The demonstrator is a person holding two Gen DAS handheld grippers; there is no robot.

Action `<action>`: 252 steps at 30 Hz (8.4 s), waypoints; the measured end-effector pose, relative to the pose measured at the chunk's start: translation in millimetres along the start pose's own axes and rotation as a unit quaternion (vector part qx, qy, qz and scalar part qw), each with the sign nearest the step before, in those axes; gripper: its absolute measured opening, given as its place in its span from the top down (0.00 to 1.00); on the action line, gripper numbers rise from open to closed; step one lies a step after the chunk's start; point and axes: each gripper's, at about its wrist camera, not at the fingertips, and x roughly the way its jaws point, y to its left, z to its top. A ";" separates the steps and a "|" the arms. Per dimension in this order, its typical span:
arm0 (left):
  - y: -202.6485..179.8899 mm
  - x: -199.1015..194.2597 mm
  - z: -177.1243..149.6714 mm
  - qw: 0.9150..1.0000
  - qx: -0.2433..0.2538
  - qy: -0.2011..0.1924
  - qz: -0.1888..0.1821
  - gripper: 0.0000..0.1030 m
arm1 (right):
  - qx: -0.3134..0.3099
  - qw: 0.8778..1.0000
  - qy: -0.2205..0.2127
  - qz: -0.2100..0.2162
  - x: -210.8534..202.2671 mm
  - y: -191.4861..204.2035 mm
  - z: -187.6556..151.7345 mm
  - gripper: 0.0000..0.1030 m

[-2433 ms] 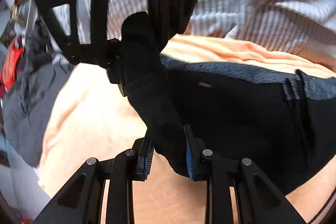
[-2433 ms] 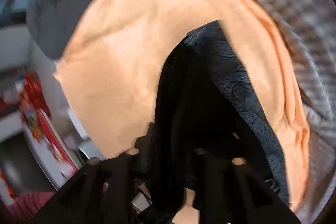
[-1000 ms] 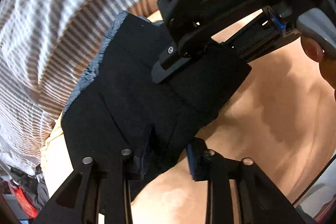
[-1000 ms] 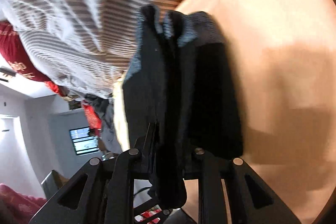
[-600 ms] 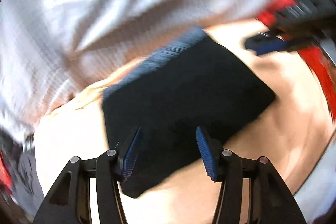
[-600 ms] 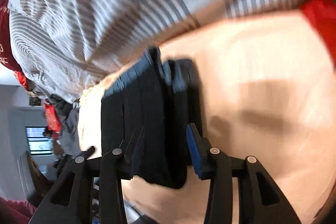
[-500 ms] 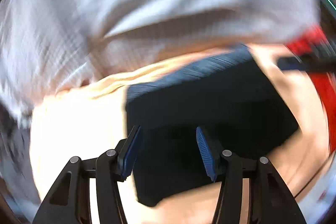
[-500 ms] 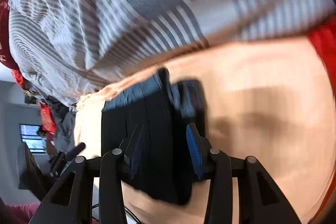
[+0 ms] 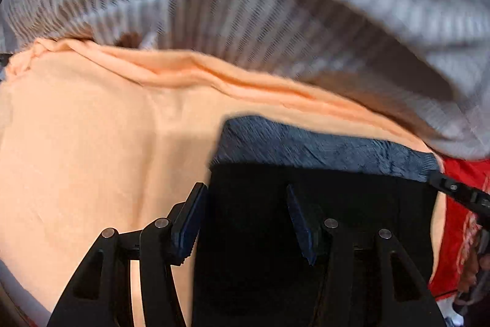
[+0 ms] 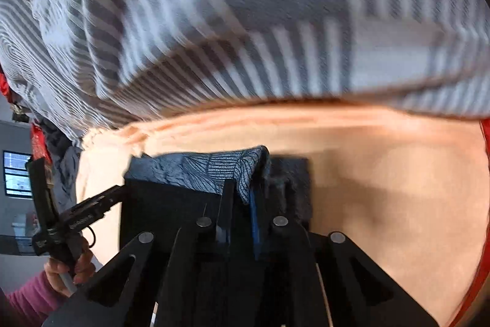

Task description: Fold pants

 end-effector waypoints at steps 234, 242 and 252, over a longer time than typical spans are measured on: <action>20.8 -169.6 -226.3 0.982 0.147 0.032 0.115 0.00 | -0.008 0.980 0.018 -0.197 -94.7 162.1 -275.4 0.00; 20.6 -169.4 -225.9 0.983 0.145 0.036 0.111 0.00 | -0.008 0.980 0.018 -0.198 -95.0 161.6 -275.6 0.00; 23.6 -169.8 -224.1 0.983 0.139 0.034 0.112 0.00 | -0.009 0.980 0.017 -0.199 -95.4 161.7 -276.7 0.00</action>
